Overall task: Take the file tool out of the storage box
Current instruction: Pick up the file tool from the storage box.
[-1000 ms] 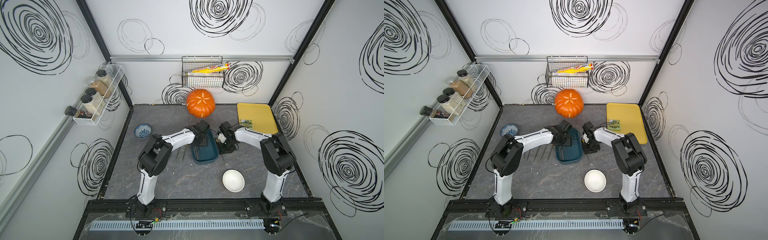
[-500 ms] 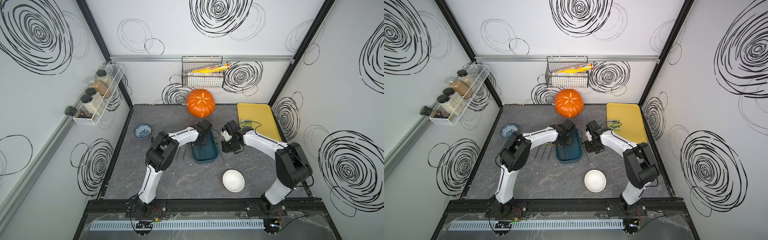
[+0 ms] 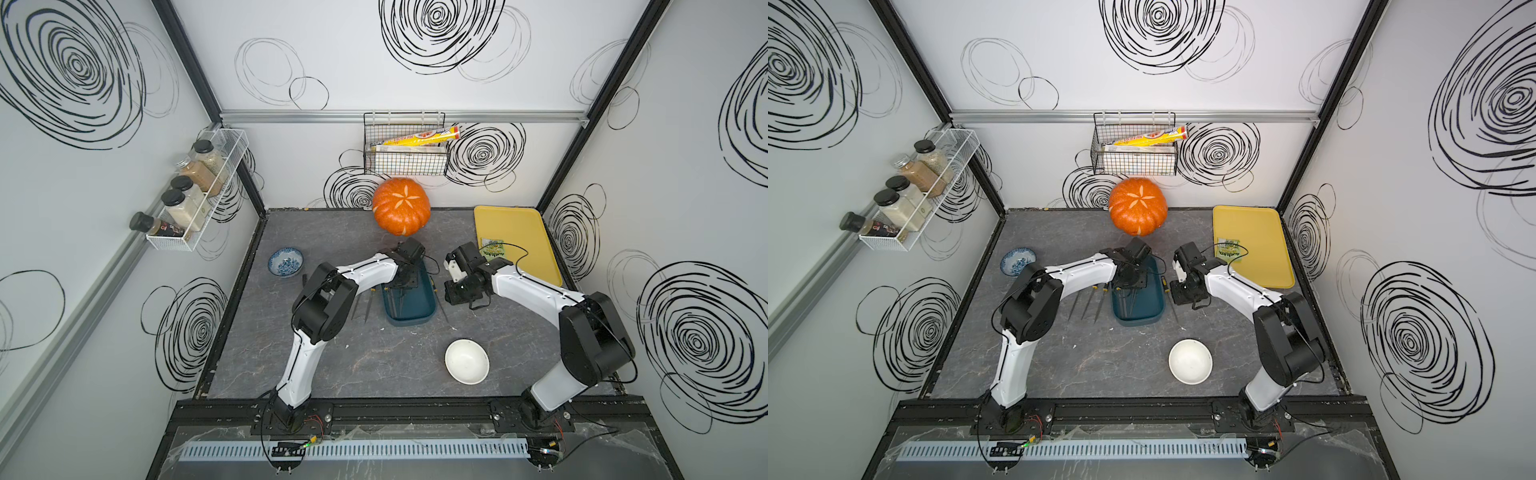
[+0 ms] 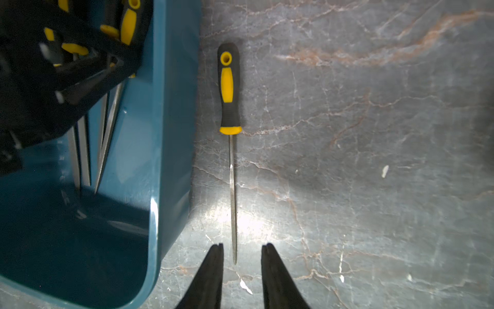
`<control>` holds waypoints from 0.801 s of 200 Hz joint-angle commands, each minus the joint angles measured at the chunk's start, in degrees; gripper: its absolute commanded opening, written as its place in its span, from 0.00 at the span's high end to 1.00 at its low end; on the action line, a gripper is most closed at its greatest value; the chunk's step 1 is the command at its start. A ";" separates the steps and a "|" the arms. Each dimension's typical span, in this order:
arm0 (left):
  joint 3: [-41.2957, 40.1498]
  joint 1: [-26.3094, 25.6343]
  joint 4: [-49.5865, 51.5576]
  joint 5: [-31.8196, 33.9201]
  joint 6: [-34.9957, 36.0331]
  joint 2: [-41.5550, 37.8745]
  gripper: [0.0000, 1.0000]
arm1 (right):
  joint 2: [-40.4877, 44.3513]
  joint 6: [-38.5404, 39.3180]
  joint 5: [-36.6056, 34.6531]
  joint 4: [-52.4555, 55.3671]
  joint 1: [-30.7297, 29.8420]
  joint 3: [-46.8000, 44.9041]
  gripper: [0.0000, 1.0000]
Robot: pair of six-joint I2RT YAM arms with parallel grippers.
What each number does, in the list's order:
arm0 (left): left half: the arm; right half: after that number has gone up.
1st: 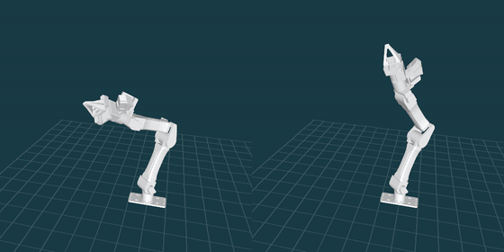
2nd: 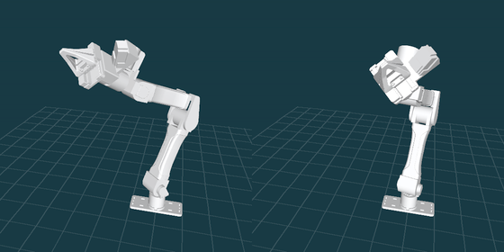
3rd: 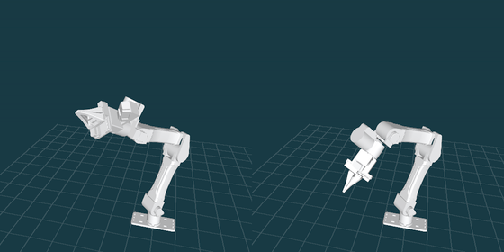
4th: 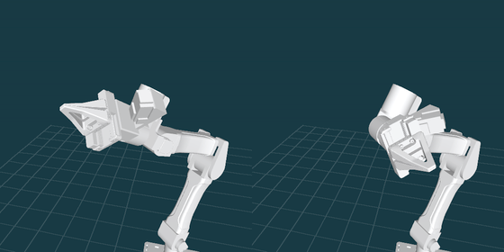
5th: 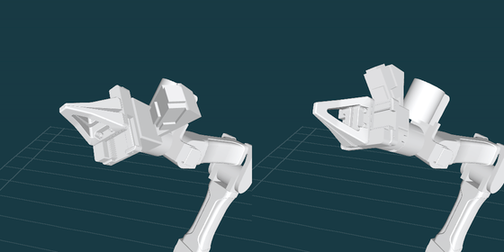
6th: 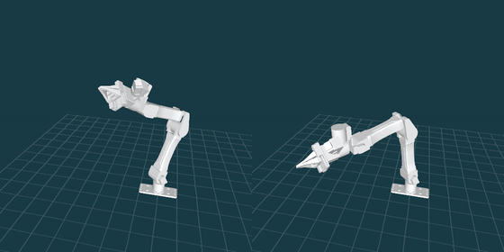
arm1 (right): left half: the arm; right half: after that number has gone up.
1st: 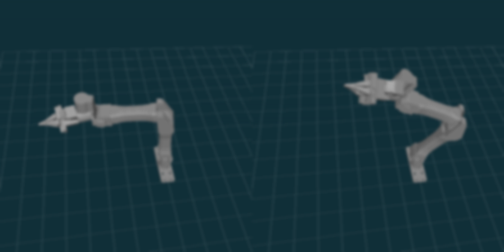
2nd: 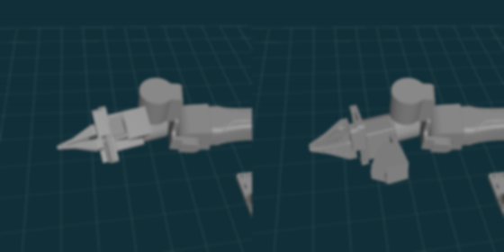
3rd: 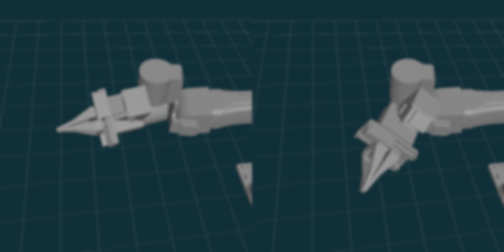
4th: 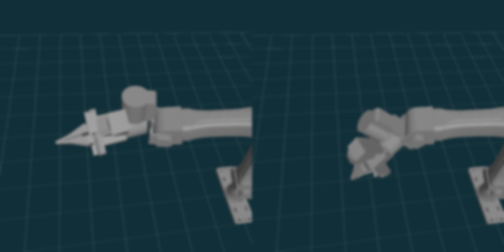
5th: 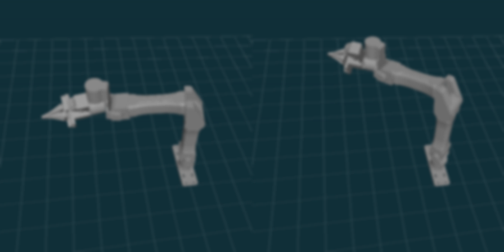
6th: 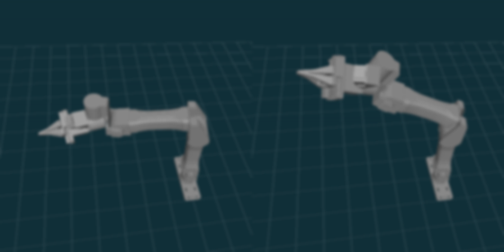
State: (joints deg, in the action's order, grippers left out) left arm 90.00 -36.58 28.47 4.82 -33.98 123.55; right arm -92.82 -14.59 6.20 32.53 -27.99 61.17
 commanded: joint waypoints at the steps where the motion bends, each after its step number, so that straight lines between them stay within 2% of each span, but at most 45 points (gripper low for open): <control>1: -1.90 0.55 -1.40 -0.52 0.91 -2.59 0.90 | 1.57 -0.46 0.12 -1.13 0.07 -0.47 0.71; 11: -2.16 0.78 -2.07 -2.17 1.23 -2.61 0.87 | 1.57 -0.48 0.28 -1.58 0.08 -0.53 0.71; 20: -2.49 1.24 -2.70 -3.92 1.49 -2.37 0.81 | 1.41 -0.44 0.54 -1.76 0.05 -0.61 0.71; 84: -3.69 3.35 -5.40 -8.72 2.13 -0.61 0.78 | 0.79 -0.44 2.36 -2.37 0.05 -1.01 0.71; 117: -1.03 3.27 -2.14 -5.00 1.99 0.76 0.77 | 0.87 -0.26 3.79 -2.81 0.12 -1.07 0.72; 160: -0.86 3.96 -3.91 -5.87 2.56 1.68 0.75 | 0.91 -0.11 5.03 -3.70 0.08 -1.66 0.72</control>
State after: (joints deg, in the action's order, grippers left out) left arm 88.68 -33.52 24.38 -1.43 -32.49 123.44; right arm -92.73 -14.79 9.89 29.76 -27.99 60.34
